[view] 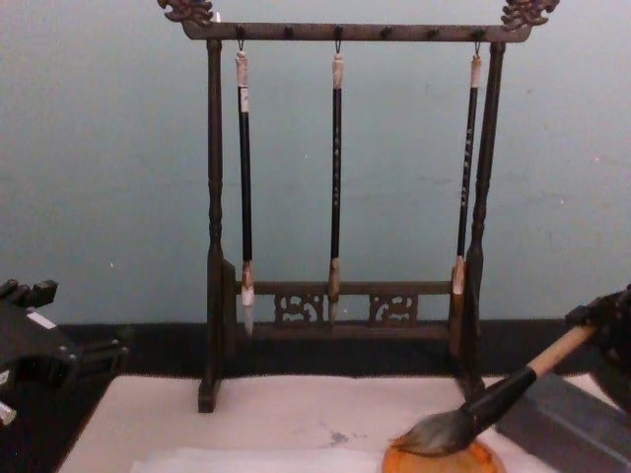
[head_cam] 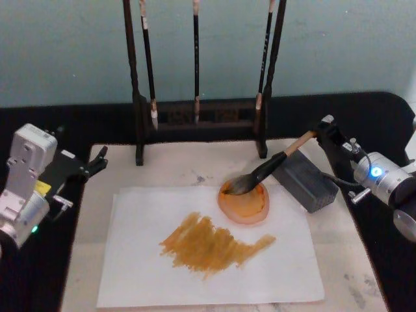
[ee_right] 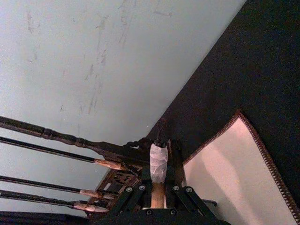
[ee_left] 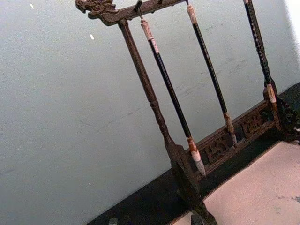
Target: Pick up the brush from the inkstone, write on the paper, then place the brush back to its original position.
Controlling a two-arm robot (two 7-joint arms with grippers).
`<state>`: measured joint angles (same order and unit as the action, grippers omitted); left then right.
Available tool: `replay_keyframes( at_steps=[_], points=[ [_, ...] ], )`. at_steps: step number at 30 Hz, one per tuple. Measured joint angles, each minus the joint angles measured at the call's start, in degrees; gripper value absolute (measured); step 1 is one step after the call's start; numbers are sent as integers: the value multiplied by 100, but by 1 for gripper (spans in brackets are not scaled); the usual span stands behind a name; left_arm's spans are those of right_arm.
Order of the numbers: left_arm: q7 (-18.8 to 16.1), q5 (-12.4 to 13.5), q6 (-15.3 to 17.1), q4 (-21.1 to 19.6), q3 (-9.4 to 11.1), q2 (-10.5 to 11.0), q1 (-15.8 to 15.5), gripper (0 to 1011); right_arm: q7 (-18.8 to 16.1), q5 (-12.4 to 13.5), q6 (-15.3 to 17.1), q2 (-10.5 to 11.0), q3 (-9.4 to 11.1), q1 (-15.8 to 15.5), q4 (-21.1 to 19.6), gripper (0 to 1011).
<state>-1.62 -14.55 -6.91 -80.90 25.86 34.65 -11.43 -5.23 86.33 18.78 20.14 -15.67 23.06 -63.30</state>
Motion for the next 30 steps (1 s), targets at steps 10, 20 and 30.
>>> replay_keyframes(
  at_steps=[10, 20, 30],
  points=[
    [0, 0, 0, 0, 0, 0, 0, 1010, 11, 123, 0, 57, -121, 60, 75, 153],
    [0, 0, 0, 0, 0, 0, 0, 1010, -68, 80, -72, 190, -323, 131, 61, 153],
    [0, 0, 0, 0, 0, 0, 0, 1010, -73, 58, -83, 204, -345, 146, 60, 153]
  ],
)
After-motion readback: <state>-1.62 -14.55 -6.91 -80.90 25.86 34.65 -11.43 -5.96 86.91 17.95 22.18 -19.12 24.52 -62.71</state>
